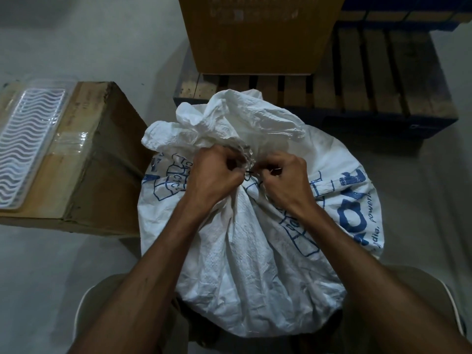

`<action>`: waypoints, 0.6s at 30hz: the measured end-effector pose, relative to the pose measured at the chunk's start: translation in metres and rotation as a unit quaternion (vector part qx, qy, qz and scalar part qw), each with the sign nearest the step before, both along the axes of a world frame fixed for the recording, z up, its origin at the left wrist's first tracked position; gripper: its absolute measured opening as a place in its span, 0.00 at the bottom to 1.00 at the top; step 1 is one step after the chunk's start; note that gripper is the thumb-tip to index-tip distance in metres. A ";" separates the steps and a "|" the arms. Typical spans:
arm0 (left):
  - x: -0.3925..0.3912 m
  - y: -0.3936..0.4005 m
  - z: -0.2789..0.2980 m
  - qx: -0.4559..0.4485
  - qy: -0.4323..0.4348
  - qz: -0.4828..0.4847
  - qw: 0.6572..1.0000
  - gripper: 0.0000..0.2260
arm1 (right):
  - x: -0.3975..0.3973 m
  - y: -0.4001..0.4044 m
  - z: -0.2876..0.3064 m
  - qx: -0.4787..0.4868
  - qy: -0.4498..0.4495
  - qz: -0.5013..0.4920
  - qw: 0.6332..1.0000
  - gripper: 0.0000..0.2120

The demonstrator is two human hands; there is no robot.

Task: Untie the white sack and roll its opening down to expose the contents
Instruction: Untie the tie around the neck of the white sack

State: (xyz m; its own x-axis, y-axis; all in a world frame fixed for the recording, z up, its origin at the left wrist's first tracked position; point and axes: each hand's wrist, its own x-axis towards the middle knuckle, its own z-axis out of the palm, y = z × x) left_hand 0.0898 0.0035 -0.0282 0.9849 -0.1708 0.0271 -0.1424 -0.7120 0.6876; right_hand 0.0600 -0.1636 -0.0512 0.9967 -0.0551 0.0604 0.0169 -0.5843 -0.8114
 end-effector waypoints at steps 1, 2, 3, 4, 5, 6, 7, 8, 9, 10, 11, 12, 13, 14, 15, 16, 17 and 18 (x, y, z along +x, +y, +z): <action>0.001 0.001 -0.001 -0.007 0.008 0.007 1.000 0.09 | 0.000 0.000 -0.001 0.004 0.002 0.002 1.000 0.11; 0.002 0.001 -0.002 -0.009 0.011 0.011 1.000 0.09 | 0.000 0.000 -0.002 0.009 0.004 0.007 1.000 0.10; 0.003 0.002 -0.002 -0.007 0.012 0.011 1.000 0.09 | -0.001 0.000 -0.002 0.014 0.009 0.012 1.000 0.07; 0.004 0.002 -0.002 -0.006 0.013 0.007 1.000 0.09 | -0.001 0.000 -0.002 0.019 0.011 0.018 1.000 0.04; 0.004 0.003 -0.001 -0.007 0.019 0.004 1.000 0.10 | -0.001 0.001 -0.002 0.020 0.011 0.022 0.999 0.03; 0.005 0.003 -0.001 -0.010 0.026 0.002 1.000 0.10 | 0.000 0.001 -0.003 0.019 0.009 0.021 1.000 0.04; 0.006 0.004 -0.001 -0.013 0.031 0.003 0.999 0.10 | 0.001 0.001 -0.003 0.015 0.009 0.018 1.000 0.05; 0.007 0.004 -0.001 -0.016 0.031 0.003 0.999 0.08 | 0.003 0.002 -0.004 0.010 0.008 0.012 1.000 0.05; 0.007 0.004 -0.002 -0.019 0.027 0.004 0.999 0.08 | 0.004 0.002 -0.005 0.003 0.006 0.004 1.000 0.05; 0.008 0.004 -0.003 -0.023 0.023 0.004 0.999 0.08 | 0.005 0.003 -0.006 -0.005 0.003 -0.006 1.000 0.05; 0.009 0.004 -0.004 -0.029 0.021 0.005 0.999 0.08 | 0.006 0.003 -0.008 -0.012 0.000 -0.020 1.000 0.05; 0.010 0.004 -0.006 -0.033 0.020 0.006 0.999 0.08 | 0.006 0.004 -0.010 -0.020 -0.004 -0.036 0.999 0.05; 0.011 0.005 -0.007 -0.034 0.021 0.006 0.999 0.08 | 0.007 0.005 -0.011 -0.028 -0.006 -0.055 0.998 0.06; 0.012 0.005 -0.008 -0.034 0.024 0.005 0.999 0.09 | 0.007 0.006 -0.012 -0.034 -0.010 -0.074 0.997 0.07; 0.012 0.005 -0.009 -0.032 0.028 0.005 0.999 0.09 | 0.007 0.007 -0.013 -0.039 -0.019 -0.087 0.995 0.07; 0.013 0.004 -0.009 -0.032 0.030 0.004 0.999 0.09 | 0.008 0.007 -0.012 -0.043 -0.033 -0.093 0.994 0.07; 0.013 0.004 -0.009 -0.033 0.031 0.004 0.999 0.09 | 0.008 0.007 -0.010 -0.046 -0.054 -0.089 0.994 0.05; 0.014 0.003 -0.008 -0.033 0.032 0.004 0.999 0.10 | 0.008 0.006 -0.007 -0.049 -0.076 -0.077 0.993 0.04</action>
State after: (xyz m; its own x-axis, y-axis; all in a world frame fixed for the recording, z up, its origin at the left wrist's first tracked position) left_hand 0.1036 0.0070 -0.0365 0.9864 -0.1623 -0.0254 -0.0905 -0.6658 0.7406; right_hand 0.0679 -0.1572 -0.0582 0.9559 -0.1923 0.2221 0.0392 -0.6657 -0.7452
